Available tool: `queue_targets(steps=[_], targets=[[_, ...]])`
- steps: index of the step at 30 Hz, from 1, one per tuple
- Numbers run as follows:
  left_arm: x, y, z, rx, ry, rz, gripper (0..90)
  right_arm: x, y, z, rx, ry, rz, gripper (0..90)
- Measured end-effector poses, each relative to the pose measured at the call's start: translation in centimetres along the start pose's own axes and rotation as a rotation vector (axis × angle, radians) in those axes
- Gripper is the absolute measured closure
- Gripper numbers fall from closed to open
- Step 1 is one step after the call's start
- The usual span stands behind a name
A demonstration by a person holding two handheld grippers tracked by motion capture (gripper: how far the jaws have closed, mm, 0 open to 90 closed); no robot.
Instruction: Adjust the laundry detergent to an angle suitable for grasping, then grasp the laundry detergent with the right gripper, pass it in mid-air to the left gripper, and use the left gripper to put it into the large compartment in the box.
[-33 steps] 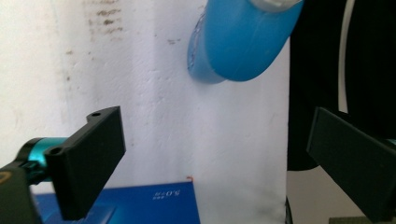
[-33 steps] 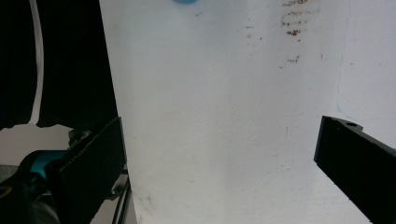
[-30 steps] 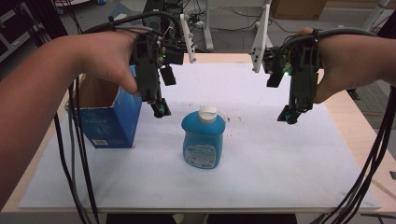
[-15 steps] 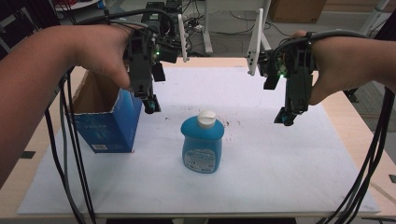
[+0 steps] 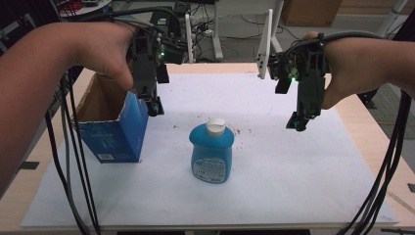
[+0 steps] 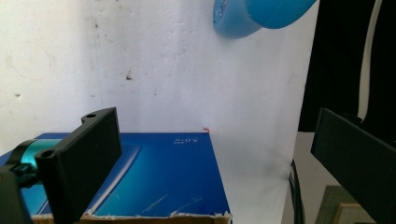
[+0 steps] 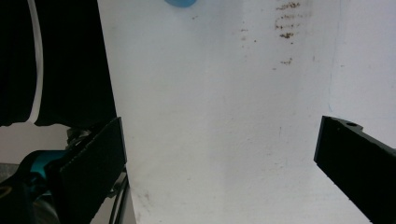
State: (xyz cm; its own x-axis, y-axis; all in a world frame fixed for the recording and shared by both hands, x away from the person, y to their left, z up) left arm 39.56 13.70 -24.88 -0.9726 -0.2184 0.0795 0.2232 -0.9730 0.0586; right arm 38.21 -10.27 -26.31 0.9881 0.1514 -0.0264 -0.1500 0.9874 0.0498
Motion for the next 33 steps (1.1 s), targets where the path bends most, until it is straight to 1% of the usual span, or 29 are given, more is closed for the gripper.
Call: queue_targets(steps=[5, 7, 8, 9, 10, 12, 13, 14, 18, 19, 20, 21, 22, 25, 28, 30, 33], targets=[[0.1, -0.05, 0.36, 0.006, 0.005, -0.001, 1.7, -0.18, 0.22, 0.29, 0.005, -0.008, 0.005, 1.3], [0.03, -0.05, 0.46, 0.003, 0.01, -0.006, 1.8, -0.17, 0.17, 0.35, -0.003, -0.007, -0.005, 1.3], [-0.04, -0.04, 0.48, 0.006, 0.013, -0.013, 1.8, -0.06, 0.14, 0.32, 0.001, -0.007, 0.003, 1.3], [-0.11, -0.04, 0.48, 0.008, 0.01, -0.011, 1.7, -0.03, 0.13, 0.3, -0.001, -0.007, -0.004, 1.3], [-0.17, -0.03, 0.44, 0.008, 0.008, -0.008, 1.7, 0.06, 0.11, 0.26, -0.001, -0.007, 0.0, 1.3], [-0.36, -0.01, 0.33, -0.003, 0.006, -0.013, 1.8, 0.15, 0.15, 0.19, -0.004, -0.002, -0.006, 1.3], [-0.39, 0.0, 0.23, 0.001, 0.003, -0.01, 1.7, 0.27, 0.15, 0.13, -0.001, -0.003, 0.003, 1.3], [-0.42, 0.02, 0.21, -0.002, 0.002, -0.012, 1.8, 0.28, 0.19, 0.11, -0.004, 0.0, -0.004, 1.3], [-0.48, -0.02, 0.21, -0.004, 0.0, -0.011, 1.8, 0.51, 0.25, 0.09, -0.003, 0.0, 0.006, 1.3], [-0.47, -0.02, 0.21, -0.004, 0.001, -0.009, 1.8, 0.48, 0.26, 0.16, -0.001, -0.002, 0.002, 1.3], [-0.48, 0.01, 0.22, -0.005, 0.001, -0.01, 1.8, 0.5, 0.22, 0.22, 0.004, -0.003, 0.007, 1.3], [-0.47, 0.03, 0.15, -0.004, 0.002, -0.01, 1.7, 0.43, 0.18, 0.29, 0.001, -0.005, -0.002, 1.3], [-0.47, 0.05, 0.12, -0.007, 0.003, -0.011, 1.8, 0.46, 0.1, 0.27, 0.003, -0.004, 0.006, 1.3], [-0.49, 0.13, -0.06, -0.014, 0.007, -0.01, 1.7, 0.42, -0.13, 0.24, -0.001, -0.007, 0.009, 1.3], [-0.4, 0.14, -0.23, -0.01, 0.004, -0.012, 1.7, 0.27, -0.29, 0.3, 0.001, -0.011, 0.002, 1.3], [-0.32, 0.11, -0.3, -0.005, -0.002, -0.016, 1.8, 0.19, -0.4, 0.3, -0.005, -0.013, 0.0, 1.3], [-0.17, 0.07, -0.39, -0.006, 0.0, -0.027, 1.7, -0.02, -0.49, 0.22, -0.001, -0.024, -0.007, 1.3]])
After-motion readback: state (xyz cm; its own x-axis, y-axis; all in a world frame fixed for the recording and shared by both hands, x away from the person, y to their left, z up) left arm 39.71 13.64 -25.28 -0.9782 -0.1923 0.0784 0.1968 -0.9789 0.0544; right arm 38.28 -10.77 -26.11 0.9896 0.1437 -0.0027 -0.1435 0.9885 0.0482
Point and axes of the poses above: each handheld gripper's, and its own axes: z roughly backward along the jaws, y roughly out of its top, x roughly to its right, the point moved 3 cm from there along -z, roughly forward along the jaws, and after that the axes turned 9 degrees about z, right-handed, at the moved point
